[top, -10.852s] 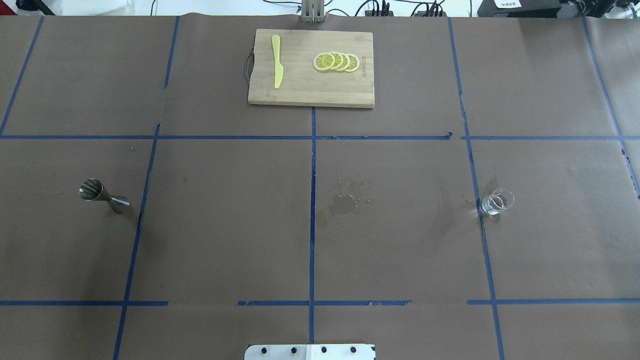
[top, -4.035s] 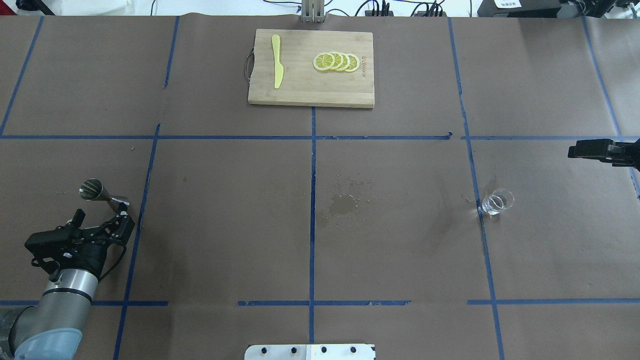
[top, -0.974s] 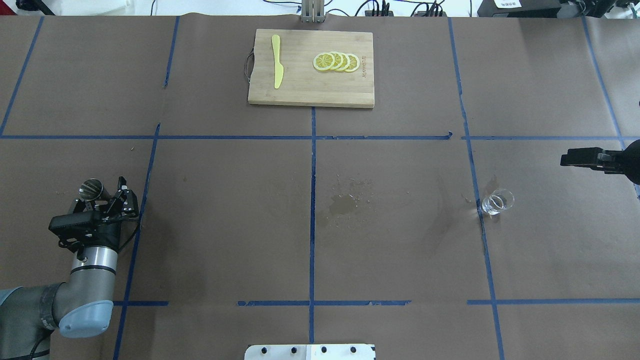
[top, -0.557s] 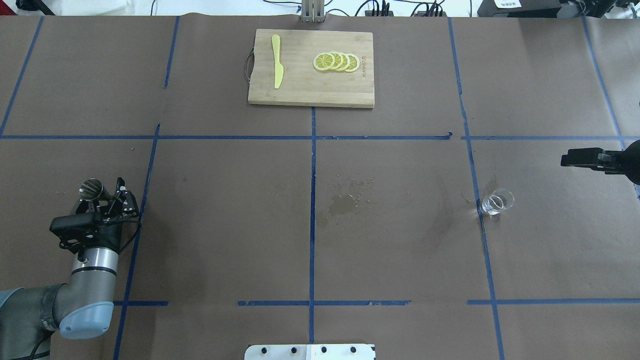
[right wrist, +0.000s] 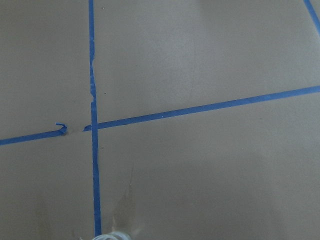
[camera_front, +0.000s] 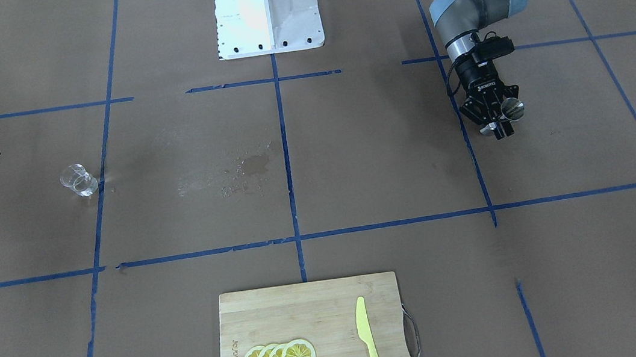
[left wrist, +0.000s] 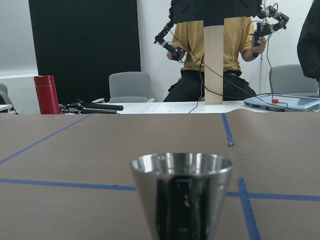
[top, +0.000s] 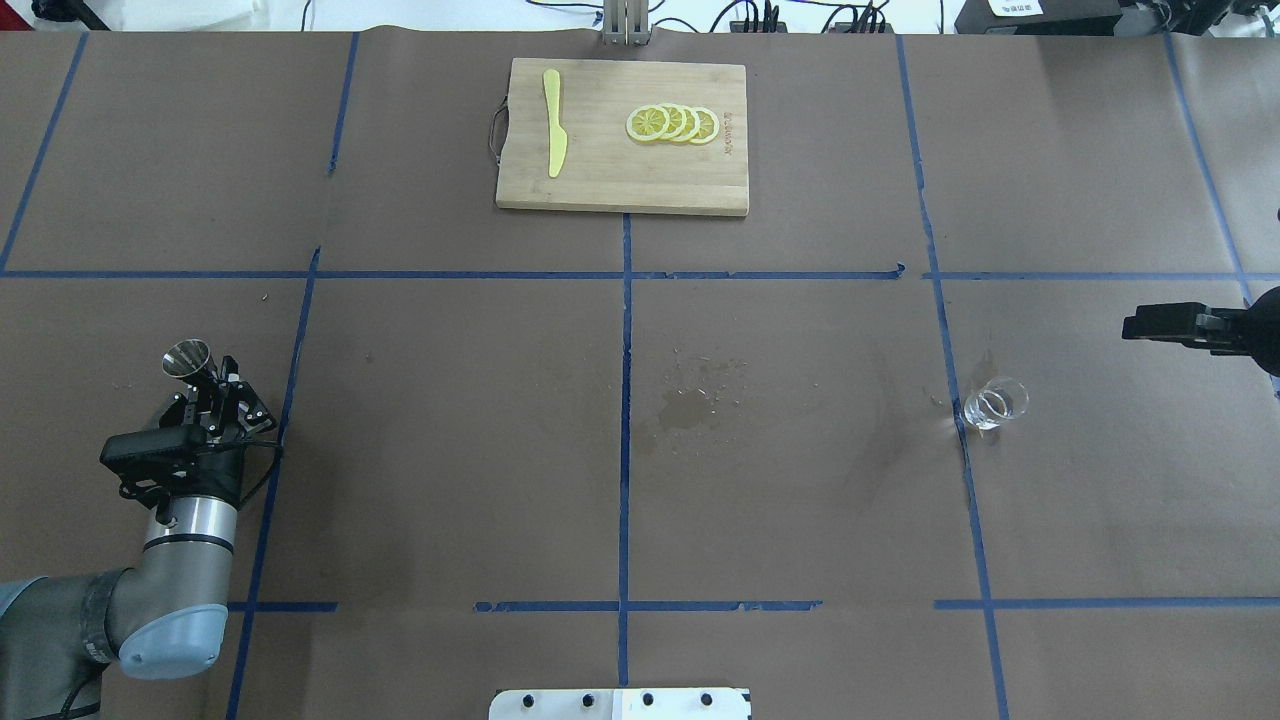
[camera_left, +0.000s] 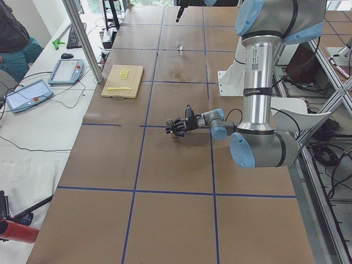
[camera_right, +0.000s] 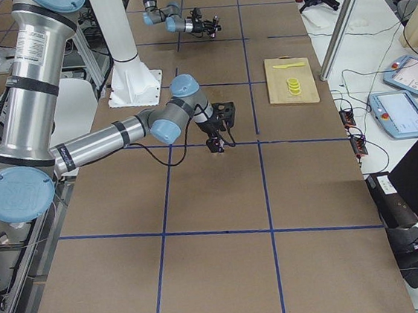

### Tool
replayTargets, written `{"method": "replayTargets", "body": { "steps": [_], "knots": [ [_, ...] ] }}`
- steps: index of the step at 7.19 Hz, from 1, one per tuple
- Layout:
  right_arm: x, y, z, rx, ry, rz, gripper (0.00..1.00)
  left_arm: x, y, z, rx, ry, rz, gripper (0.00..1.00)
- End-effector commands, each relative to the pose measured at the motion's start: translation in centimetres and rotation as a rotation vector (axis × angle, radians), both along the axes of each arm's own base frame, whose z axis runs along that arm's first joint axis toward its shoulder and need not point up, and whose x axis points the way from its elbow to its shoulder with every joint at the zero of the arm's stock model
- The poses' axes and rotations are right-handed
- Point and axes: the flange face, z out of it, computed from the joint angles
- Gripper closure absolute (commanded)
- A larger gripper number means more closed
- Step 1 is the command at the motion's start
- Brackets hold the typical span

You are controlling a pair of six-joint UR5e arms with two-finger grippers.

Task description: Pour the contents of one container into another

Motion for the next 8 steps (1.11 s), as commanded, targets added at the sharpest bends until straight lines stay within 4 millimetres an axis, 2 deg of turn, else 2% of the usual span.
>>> {"method": "replayTargets", "body": {
  "steps": [1, 2, 3, 5, 6, 7, 8],
  "knots": [
    [-1.4, 0.8, -1.2, -0.013, -0.031, 0.003, 0.00, -0.4, 0.0, -1.2, 0.004, 0.022, -0.001, 1.00],
    [-1.8, 1.2, -1.9, -0.011, -0.043, 0.000, 0.00, -0.8, 0.0, -2.9, 0.011, 0.050, -0.001, 1.00],
    [-2.5, 1.4, -2.3, 0.014, -0.027, 0.004, 0.00, -1.5, 0.1, -5.9, 0.022, 0.102, 0.000, 1.00],
    [-5.6, 2.4, -2.6, 0.074, 0.017, 0.003, 0.00, -3.1, 0.3, -13.0, 0.046, 0.232, 0.012, 1.00],
    [-7.2, 3.0, -3.3, 0.064, -0.005, 0.014, 0.00, -2.2, 0.2, -17.2, 0.071, 0.230, 0.042, 1.00],
    [-8.0, 3.4, -4.0, 0.070, -0.015, 0.014, 0.00, 0.4, -0.2, -23.0, 0.107, 0.265, 0.066, 1.00],
    [-8.0, 3.5, -4.2, 0.073, -0.019, 0.012, 0.00, 1.6, -0.4, -26.6, 0.136, 0.230, 0.092, 1.00]
  ]
}}
